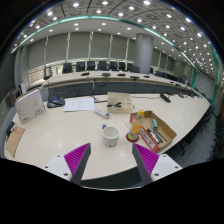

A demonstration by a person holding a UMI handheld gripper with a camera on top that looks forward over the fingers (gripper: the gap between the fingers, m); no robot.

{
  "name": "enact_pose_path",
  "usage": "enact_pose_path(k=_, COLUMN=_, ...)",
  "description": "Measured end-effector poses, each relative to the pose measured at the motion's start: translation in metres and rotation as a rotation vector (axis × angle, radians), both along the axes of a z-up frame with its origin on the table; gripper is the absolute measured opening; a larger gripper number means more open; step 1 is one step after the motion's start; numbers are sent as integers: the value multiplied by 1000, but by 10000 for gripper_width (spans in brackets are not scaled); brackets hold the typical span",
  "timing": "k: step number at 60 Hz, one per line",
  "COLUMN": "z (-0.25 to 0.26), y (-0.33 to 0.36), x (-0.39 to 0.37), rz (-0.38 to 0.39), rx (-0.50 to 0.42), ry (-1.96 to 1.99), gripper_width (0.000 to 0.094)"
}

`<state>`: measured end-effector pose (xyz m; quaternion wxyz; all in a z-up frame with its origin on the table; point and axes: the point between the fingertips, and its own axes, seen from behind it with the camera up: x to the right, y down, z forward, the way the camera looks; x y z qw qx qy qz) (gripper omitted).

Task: Pour water

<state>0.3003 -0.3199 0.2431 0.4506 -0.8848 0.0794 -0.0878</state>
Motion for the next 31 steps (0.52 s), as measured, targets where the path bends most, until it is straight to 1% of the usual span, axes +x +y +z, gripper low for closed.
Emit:
enact_pose_path(k=7, z=13, y=-18, x=-28, rz=27, rx=2, ry=-25, gripper_width=859)
enact_pose_path(k=11, z=17, y=-26, x=-37, rz=29, rx=6, ry=-21, gripper_width=858)
enact_pose_path(k=22, z=19, y=-37, x=-59, rz=49, rx=-11, ry=-7, gripper_width=859)
enact_pose_path(k=31, z=20, y=-40, x=-66, rz=54, rx=-5, ry=-6, gripper_width=860)
